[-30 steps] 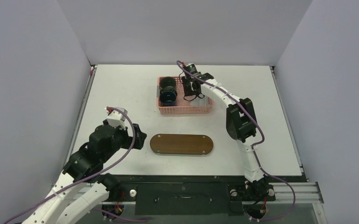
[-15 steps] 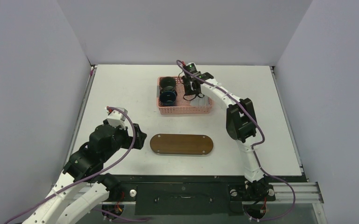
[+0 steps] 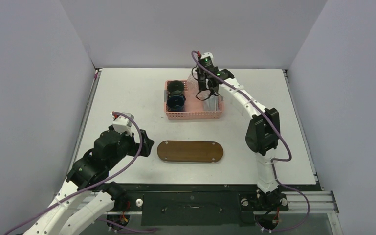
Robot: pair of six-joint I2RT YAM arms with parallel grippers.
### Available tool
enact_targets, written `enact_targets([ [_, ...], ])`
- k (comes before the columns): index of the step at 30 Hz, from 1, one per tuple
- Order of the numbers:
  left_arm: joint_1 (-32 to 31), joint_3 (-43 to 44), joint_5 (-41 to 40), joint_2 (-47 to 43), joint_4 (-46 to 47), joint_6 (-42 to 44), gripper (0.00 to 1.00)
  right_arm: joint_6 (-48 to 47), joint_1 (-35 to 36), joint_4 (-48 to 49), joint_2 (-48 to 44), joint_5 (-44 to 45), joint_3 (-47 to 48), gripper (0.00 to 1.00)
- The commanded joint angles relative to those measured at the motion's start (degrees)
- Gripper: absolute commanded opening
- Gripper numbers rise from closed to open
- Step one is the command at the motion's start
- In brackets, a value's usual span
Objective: Prepare toiletry sets of a toothbrush and toothpaste on the tray
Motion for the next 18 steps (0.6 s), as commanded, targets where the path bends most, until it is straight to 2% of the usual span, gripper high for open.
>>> enact_targets([
  [1,0.4,0.1,0.7,0.2,2.6,0.6,0.96,1.8,0.4,3.7,-7.1,2.6,-1.1,0.0],
  [8,0.5,0.2,0.7,0.0,2.4,0.6,0.96,2.6,1.6,4.5,-11.9,2.5,-4.8,0.0],
  [18,0.4,0.0,-0.2,-1.4,2.2,0.5,0.96,6.0,7.4,2.6,-21.4,11.4,-13.7,0.0],
])
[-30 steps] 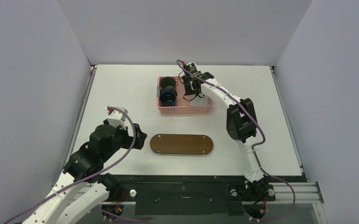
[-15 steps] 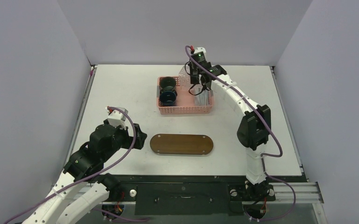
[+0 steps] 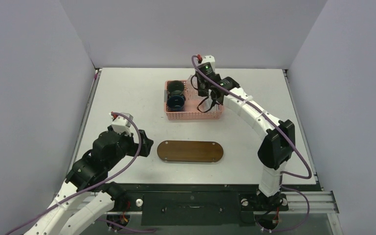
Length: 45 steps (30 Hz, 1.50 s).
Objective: Prepare toiletry sets of a toothbrush and toothpaste on the tray
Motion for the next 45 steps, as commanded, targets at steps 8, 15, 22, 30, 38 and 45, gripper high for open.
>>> enact_targets([
  [8,0.3,0.1,-0.8,-0.6,2.0,0.4,0.96,8.7,9.5,0.8,-14.1,14.9,-12.1,0.0],
  [15,0.3,0.1,-2.3,-0.9,1.6,-0.2,0.96,16.1,17.0,-1.3,-16.8,21.9,-17.4,0.0],
  [22,0.3,0.2,-4.9,-1.2,0.7,-1.2,0.96,24.4,23.4,-6.3,-16.8,26.4,-19.3,0.0],
  [30,0.3,0.2,-5.8,-2.0,0.4,-1.5,0.96,33.3,28.6,-14.1,-14.7,28.7,-19.4,0.0],
  [38,0.3,0.1,-6.4,-2.6,0.3,-1.8,0.96,40.2,32.1,-22.2,-11.6,28.1,-17.0,0.0],
  [45,0.2,0.0,-6.5,-2.6,0.3,-1.8,0.96,43.1,34.2,-23.3,-10.7,24.7,-17.5,0.0],
])
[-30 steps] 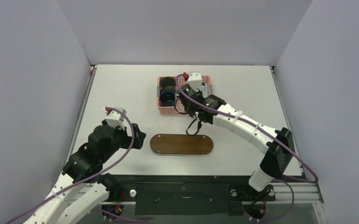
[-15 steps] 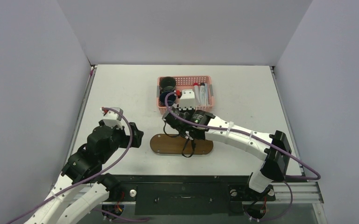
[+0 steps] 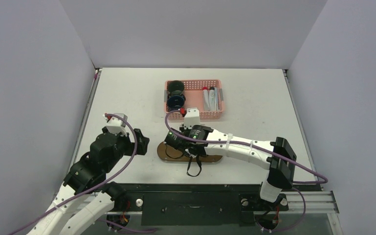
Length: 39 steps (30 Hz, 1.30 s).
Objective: Prepare toiletry sets of a toothbrush and toothpaste on the tray
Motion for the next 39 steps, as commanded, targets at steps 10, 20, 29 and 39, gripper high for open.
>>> enact_targets([
  [10,0.1,-0.1,-1.2,-1.1,0.7,-0.4,0.96,5.2,1.8,-1.8,1.8,-2.4,-0.4,0.0],
  [20,-0.2,-0.1,-1.8,-1.6,0.6,-0.7,0.96,5.4,2.0,-1.9,4.1,-2.7,-1.6,0.0],
  [29,-0.3,-0.1,-1.8,-1.6,0.5,-0.7,0.96,5.2,2.0,-1.8,5.5,-3.0,-1.9,0.01],
  [39,-0.2,-0.1,-1.9,-1.8,0.5,-0.7,0.96,5.0,2.0,-1.6,6.6,-3.6,-1.5,0.1],
])
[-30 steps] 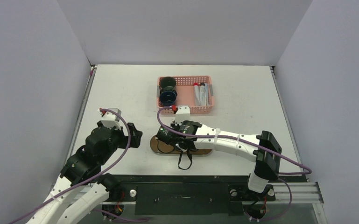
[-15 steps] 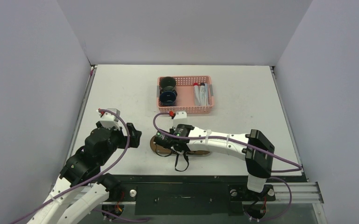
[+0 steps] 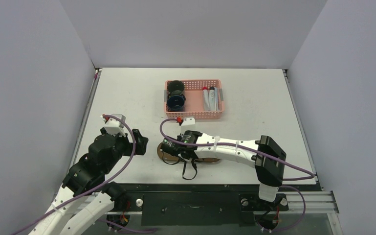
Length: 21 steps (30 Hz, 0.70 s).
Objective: Prepare toiletry sets of a toothbrush and toothpaste on the tray
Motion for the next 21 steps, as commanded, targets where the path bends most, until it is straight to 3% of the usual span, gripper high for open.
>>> enact_targets([
  [1,-0.2,0.1,-0.9,-0.7,0.6,-0.5,0.96,0.5,0.4,0.2,1.3,1.3,0.4,0.1],
  [21,-0.3,0.1,-1.0,-0.7,0.6,-0.6,0.96,1.5,0.3,0.1,0.2,1.6,0.9,0.23],
])
